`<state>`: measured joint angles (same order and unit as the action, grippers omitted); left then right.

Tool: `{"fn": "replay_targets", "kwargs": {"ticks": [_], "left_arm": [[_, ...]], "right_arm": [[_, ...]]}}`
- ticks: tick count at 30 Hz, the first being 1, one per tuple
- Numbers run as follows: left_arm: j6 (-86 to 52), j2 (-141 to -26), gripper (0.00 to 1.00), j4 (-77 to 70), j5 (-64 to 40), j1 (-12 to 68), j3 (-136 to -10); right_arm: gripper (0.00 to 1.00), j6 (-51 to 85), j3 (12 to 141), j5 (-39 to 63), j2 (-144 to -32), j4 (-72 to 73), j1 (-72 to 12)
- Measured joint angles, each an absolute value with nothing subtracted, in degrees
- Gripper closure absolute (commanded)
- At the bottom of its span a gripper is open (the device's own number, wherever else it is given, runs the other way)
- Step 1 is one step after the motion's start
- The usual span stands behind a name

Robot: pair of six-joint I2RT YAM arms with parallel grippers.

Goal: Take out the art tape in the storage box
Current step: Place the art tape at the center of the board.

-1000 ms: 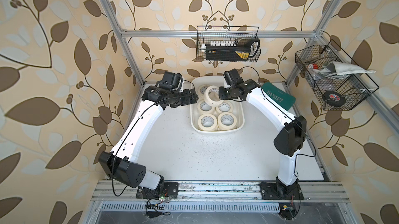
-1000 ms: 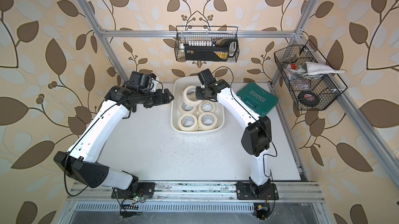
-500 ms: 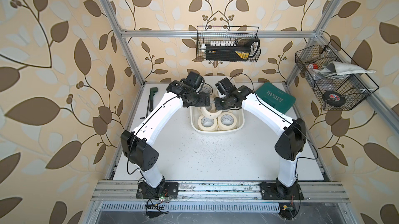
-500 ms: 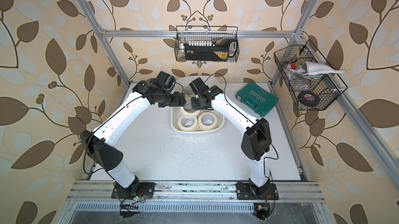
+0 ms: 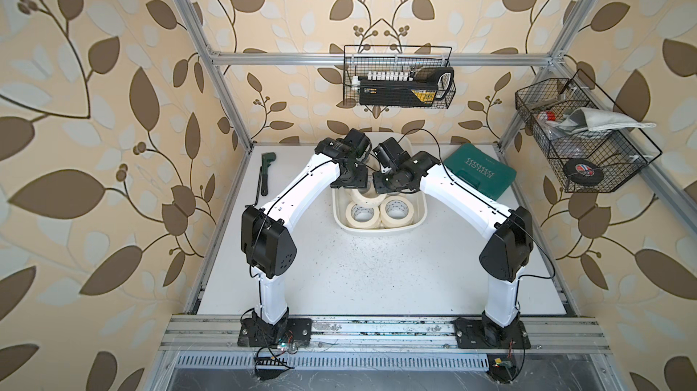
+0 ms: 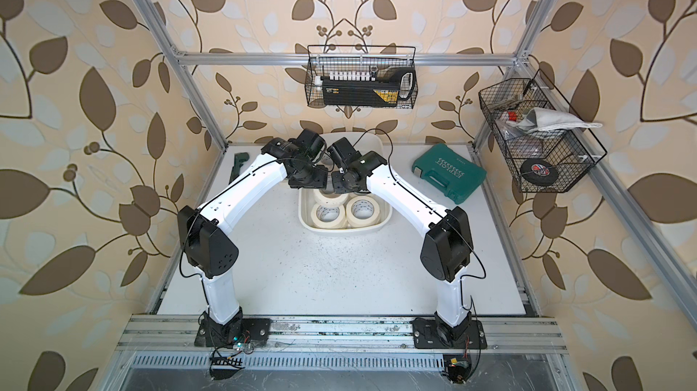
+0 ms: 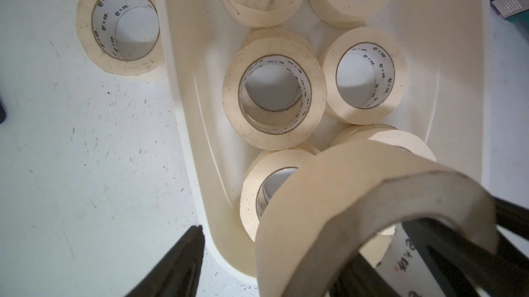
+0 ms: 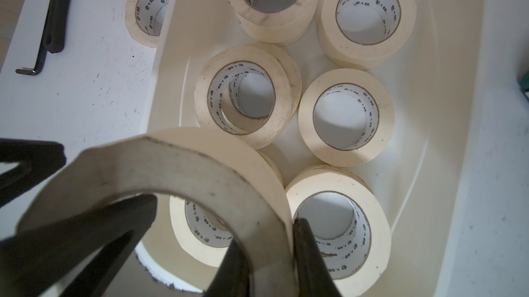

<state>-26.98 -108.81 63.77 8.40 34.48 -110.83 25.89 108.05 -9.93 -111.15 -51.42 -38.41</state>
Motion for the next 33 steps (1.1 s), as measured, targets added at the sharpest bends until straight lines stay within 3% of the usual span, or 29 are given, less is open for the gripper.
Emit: {"fn": "replay_targets", "kwargs": {"ticks": [1, 3, 5, 9, 22, 33], "left_arm": [[-26.81, -109.06, 0.65, 63.88, 8.45, 34.63, -111.11], [-25.69, -109.36, 0.78, 64.05, 7.97, 34.98, -111.39], [-23.86, -109.75, 0.83, 65.06, 7.29, 35.00, -111.42], [-22.68, -110.69, 0.93, 65.98, 6.83, 35.00, -111.42], [-22.76, -111.22, 1.00, 64.51, 7.18, 34.94, -111.46], [-20.82, -112.12, 1.00, 65.69, 8.97, 29.76, -119.02]], "right_arm": [[1.00, 25.93, 108.03, -10.09, -111.15, -51.37, -38.54], [0.97, 25.98, 107.94, -10.22, -111.15, -51.22, -38.87], [0.90, 25.74, 107.74, -10.31, -111.07, -51.13, -38.96], [0.66, 26.11, 106.61, -10.76, -111.00, -50.65, -39.46], [0.41, 27.16, 98.50, -10.50, -99.66, -47.55, -40.01], [0.41, 30.46, 83.68, -2.42, -86.02, -35.42, -30.74]]}}
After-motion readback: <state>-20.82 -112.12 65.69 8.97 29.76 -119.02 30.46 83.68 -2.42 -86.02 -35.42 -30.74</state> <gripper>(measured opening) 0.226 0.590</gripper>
